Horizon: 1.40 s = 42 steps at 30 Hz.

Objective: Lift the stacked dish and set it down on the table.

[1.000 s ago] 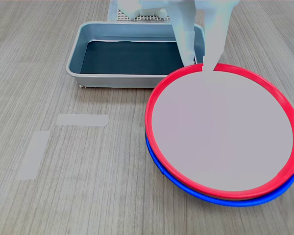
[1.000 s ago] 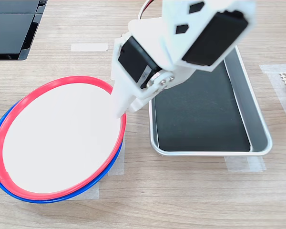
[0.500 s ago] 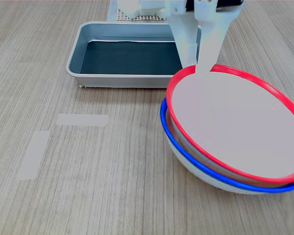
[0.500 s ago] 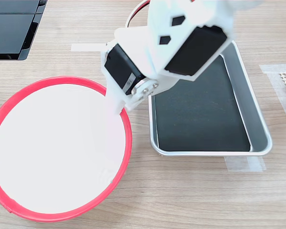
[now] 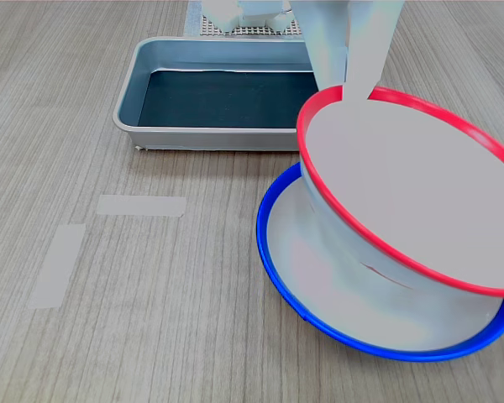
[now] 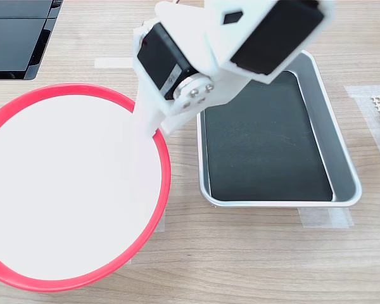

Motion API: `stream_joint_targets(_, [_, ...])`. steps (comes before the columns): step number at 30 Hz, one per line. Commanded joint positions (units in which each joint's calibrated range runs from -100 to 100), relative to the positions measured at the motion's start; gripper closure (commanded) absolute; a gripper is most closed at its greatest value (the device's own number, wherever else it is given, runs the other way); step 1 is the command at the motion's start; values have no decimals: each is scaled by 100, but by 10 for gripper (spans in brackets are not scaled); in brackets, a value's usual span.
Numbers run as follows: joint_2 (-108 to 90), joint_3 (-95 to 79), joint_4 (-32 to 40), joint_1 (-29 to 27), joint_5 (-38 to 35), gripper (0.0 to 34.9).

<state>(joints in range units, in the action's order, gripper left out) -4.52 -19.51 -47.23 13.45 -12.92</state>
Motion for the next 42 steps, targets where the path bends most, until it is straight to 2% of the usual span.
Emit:
stream_joint_targets(1, [-414, 444, -127, -173, 151, 349])
stream_joint_targets(8, [-533, 1109, -663, -973, 410, 349])
stream_joint_targets(15, [-354, 1218, -671, -2046, 308, 349])
stream_joint_targets(20, [-47, 1182, -572, -2602, 83, 349])
stream_joint_targets(25, [217, 1100, -449, -2846, -73, 349])
stream_joint_targets(42, [490, 26, 484, -3044, -298, 349])
